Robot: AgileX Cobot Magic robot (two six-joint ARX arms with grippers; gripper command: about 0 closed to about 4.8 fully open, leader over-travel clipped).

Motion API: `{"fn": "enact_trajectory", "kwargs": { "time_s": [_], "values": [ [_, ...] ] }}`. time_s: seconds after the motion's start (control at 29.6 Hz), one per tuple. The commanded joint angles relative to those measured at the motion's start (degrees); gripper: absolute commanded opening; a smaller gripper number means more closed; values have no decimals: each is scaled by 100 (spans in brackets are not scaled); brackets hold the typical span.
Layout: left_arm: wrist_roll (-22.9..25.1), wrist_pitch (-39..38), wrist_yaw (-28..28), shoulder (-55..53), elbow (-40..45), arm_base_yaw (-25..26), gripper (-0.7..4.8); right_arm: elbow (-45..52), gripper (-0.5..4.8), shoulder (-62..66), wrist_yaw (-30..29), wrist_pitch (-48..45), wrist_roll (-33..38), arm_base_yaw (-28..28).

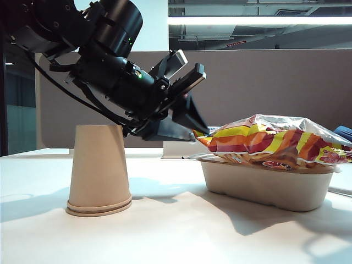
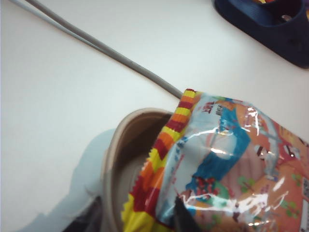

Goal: Pick up a bag of chips and put them in the box.

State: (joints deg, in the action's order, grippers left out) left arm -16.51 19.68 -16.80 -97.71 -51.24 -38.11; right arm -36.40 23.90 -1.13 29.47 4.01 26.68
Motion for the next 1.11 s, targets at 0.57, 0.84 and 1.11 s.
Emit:
{"fn": "enact_trajectory", "kwargs": {
  "time_s": [0.57, 0.84, 1.11],
  "values": [
    [4, 225, 52, 55, -22, 7, 220, -28, -1, -11, 9, -57, -4, 2],
    [2, 321, 140, 282, -24, 35, 220, -28, -1, -13, 9, -57, -4, 2],
    [11, 313, 162, 809, -26, 42, 220, -28, -1, -13, -4, -59, -4, 2]
  ]
}}
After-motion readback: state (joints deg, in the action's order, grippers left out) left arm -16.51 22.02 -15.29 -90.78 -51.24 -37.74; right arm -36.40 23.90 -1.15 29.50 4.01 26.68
